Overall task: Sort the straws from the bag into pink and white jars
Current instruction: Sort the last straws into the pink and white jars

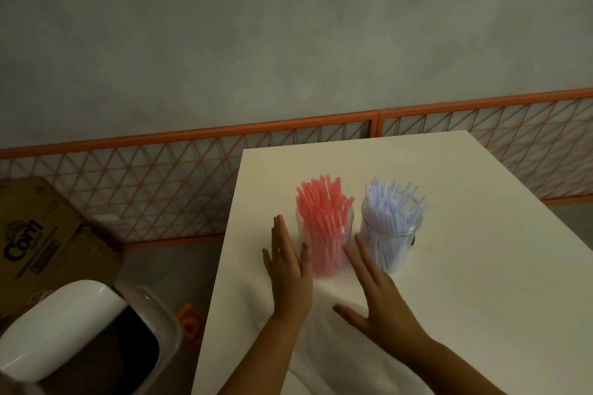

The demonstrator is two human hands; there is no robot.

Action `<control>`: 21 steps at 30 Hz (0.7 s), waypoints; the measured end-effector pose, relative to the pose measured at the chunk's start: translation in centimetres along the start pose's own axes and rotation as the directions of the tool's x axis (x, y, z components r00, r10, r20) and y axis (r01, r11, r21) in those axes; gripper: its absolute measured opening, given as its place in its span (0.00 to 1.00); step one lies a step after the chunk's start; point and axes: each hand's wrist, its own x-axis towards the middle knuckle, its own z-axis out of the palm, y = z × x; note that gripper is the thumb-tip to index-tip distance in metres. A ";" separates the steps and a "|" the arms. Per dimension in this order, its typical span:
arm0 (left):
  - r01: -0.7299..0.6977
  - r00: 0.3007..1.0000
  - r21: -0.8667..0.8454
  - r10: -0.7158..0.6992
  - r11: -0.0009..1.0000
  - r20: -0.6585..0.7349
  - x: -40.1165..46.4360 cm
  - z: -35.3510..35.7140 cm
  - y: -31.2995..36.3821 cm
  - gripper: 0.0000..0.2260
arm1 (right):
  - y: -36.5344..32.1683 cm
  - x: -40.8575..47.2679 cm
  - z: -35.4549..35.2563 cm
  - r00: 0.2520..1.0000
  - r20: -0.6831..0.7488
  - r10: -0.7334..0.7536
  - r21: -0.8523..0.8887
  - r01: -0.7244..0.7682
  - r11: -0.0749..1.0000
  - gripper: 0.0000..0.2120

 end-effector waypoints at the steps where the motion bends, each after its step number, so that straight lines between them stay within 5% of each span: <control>1: 0.028 0.999 0.019 -0.028 0.999 0.020 -0.7 0.1 -0.8 0.41 | 0.4 -1.0 0.2 0.991 0.132 0.039 -0.038 -0.034 0.999 0.46; 5: 0.038 0.964 0.215 -0.092 0.976 0.249 -4.2 0.4 -4.0 0.46 | 2.3 -4.2 1.6 0.823 0.544 0.166 -0.273 -0.014 0.962 0.56; 8: -0.062 0.851 0.416 -0.170 0.907 0.498 -6.8 0.8 -5.3 0.52 | 3.9 -5.7 2.5 0.744 0.638 0.198 -0.300 0.004 0.954 0.58; 11: -0.203 0.774 0.521 -0.190 0.829 0.604 -8.5 1.3 -6.3 0.42 | 5.2 -6.6 2.4 0.695 0.694 0.189 -0.315 0.058 0.947 0.54; 18: -0.256 0.838 0.614 -0.145 0.747 0.527 -10.4 2.1 -7.8 0.27 | 6.7 -5.5 1.8 0.754 0.651 0.088 -0.214 0.071 0.974 0.30; 21: -0.226 0.824 0.494 -0.106 0.840 0.556 -12.3 3.5 -7.8 0.42 | 7.0 -5.5 1.6 0.810 0.575 0.116 -0.097 -0.073 0.993 0.17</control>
